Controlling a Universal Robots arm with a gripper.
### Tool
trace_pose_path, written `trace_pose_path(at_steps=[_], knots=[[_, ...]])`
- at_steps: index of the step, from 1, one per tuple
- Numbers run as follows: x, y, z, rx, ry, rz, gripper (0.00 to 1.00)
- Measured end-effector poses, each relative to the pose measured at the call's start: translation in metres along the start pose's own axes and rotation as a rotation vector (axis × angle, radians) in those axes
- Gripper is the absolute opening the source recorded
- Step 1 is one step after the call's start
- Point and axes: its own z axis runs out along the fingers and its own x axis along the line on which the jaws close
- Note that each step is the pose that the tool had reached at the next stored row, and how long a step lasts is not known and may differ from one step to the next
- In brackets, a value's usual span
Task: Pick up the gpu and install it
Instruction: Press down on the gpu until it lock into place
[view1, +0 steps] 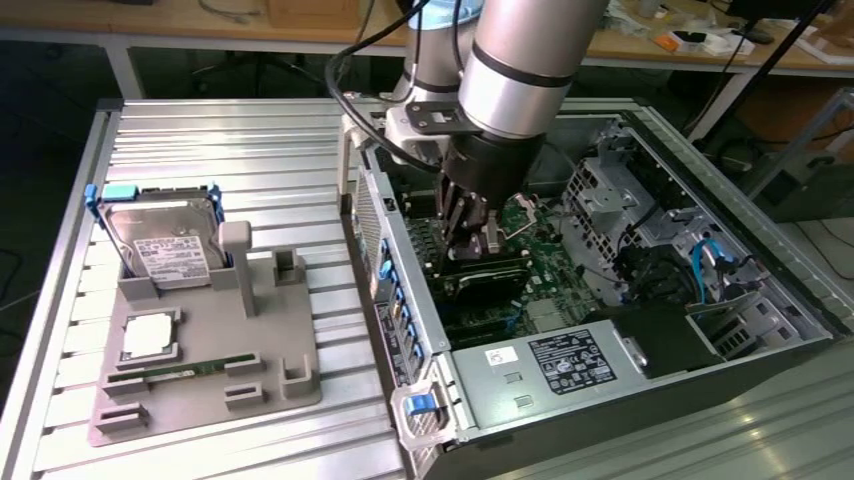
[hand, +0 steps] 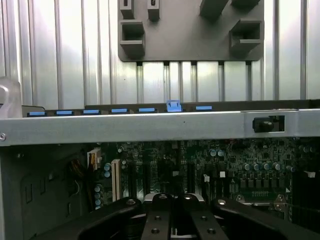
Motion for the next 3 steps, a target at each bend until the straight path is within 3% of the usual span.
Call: trace_pose_path(at_steps=[3], knots=[[0.0000,0.0000,0.0000,0.0000,0.0000,0.000,0.11]])
